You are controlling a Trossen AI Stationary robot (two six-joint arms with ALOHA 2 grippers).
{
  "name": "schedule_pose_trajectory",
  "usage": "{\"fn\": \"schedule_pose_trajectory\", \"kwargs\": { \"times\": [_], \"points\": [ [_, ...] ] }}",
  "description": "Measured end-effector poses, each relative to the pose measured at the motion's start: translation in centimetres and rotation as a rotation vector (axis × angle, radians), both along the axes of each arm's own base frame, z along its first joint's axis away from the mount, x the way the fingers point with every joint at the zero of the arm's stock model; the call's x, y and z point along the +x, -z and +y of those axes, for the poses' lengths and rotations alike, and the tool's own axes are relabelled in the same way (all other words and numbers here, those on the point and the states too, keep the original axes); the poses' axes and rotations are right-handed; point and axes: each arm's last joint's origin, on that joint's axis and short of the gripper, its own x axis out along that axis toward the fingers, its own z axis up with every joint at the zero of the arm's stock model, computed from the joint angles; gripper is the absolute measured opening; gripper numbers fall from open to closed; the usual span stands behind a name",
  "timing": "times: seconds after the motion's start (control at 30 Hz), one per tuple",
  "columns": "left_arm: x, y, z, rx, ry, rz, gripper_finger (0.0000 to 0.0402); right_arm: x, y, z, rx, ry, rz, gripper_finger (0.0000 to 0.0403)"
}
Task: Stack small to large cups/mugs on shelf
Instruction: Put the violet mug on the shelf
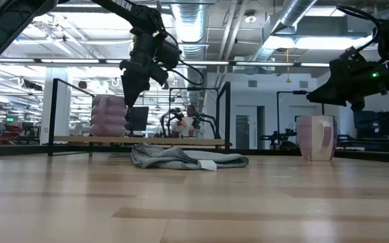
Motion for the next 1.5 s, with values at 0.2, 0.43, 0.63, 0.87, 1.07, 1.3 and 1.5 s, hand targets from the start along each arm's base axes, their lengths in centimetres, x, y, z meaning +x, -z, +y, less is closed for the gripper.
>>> {"fn": "schedule_pose_trajectory", "kwargs": {
  "times": [0.2,0.43,0.63,0.87,1.07,1.3,1.5],
  "points": [
    [-0.02,0.0,-0.03,-0.005,-0.001,0.0,0.0162,0.0,0.0,0.0,0.0,0.0,0.0,0.0114],
    [-0.05,-0.01,-0.1,-0.018,0.0,-0.001,0.0162,0.0,0.0,0.0,0.0,0.0,0.0,0.0114],
    [-0.08,-0.01,-0.12,-0.022,0.001,0.001,0.0162,0.0,0.0,0.0,0.0,0.0,0.0,0.0114],
    [-0.08,-0.01,-0.13,-0.024,0.001,0.0,0.0162,0.0,0.0,0.0,0.0,0.0,0.0,0.0114],
    [-0.02,-0.01,-0.21,-0.051,0.001,-0.021,0.0162,0.0,0.0,0.0,0.0,0.0,0.0,0.0114],
    [-0.02,-0.01,-0.22,-0.051,0.0,-0.021,0.0162,0.0,0.0,0.0,0.0,0.0,0.0,0.0114],
    [0.0,-0.01,-0.24,-0.066,0.035,-0.03,0.0162,0.0,0.0,0.0,0.0,0.0,0.0,0.0114]
  ]
}}
